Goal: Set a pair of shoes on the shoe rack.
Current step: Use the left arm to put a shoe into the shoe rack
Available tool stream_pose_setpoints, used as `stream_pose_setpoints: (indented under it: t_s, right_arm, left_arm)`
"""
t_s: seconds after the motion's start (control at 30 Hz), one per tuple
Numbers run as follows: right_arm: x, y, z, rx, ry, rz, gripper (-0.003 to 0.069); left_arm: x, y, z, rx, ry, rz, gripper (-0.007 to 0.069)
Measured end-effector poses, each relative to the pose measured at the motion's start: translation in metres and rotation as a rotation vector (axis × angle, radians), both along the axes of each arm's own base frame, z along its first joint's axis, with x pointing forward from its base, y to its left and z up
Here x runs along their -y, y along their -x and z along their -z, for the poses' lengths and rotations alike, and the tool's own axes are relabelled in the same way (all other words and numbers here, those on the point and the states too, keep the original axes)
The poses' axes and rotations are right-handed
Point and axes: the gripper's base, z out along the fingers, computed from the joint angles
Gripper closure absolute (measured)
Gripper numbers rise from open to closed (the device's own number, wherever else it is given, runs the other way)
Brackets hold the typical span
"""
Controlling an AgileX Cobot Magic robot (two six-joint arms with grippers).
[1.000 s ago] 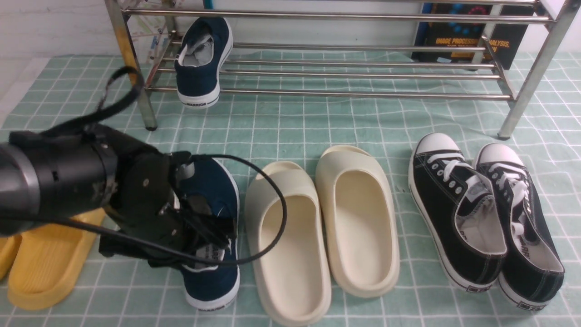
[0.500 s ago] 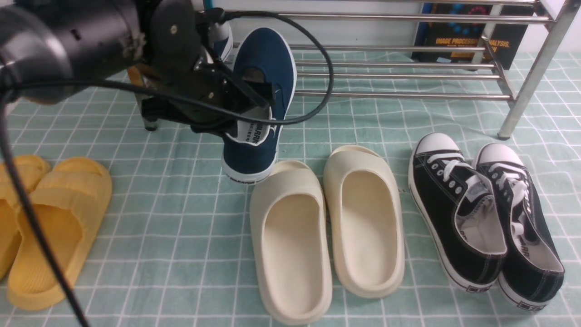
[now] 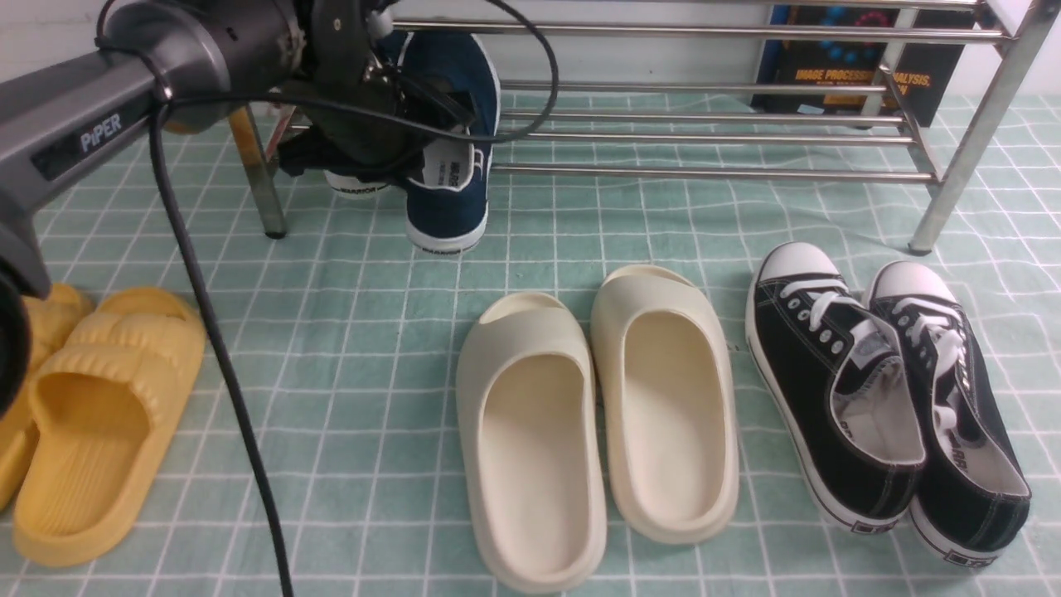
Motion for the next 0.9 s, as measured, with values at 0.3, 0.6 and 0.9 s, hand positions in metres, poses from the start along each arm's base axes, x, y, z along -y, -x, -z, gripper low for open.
stream_pose_setpoints:
  t_s: [0.3, 0.6, 0.9]
  right_arm:
    - [0.0, 0.0, 0.0, 0.0, 0.0, 0.0, 0.0412]
    - [0.0, 0.0, 0.0, 0.0, 0.0, 0.0, 0.0412]
    - [0.0, 0.0, 0.0, 0.0, 0.0, 0.0, 0.0412]
  left_arm:
    - [0.004, -0.044, 0.025, 0.043, -0.003, 0.023, 0.0623]
    - [0.005, -0.053, 0.012, 0.13, -0.008, 0.028, 0.0559]
    - [-0.01, -0.059, 0.007, 0.164, -0.008, -0.001, 0.0375]
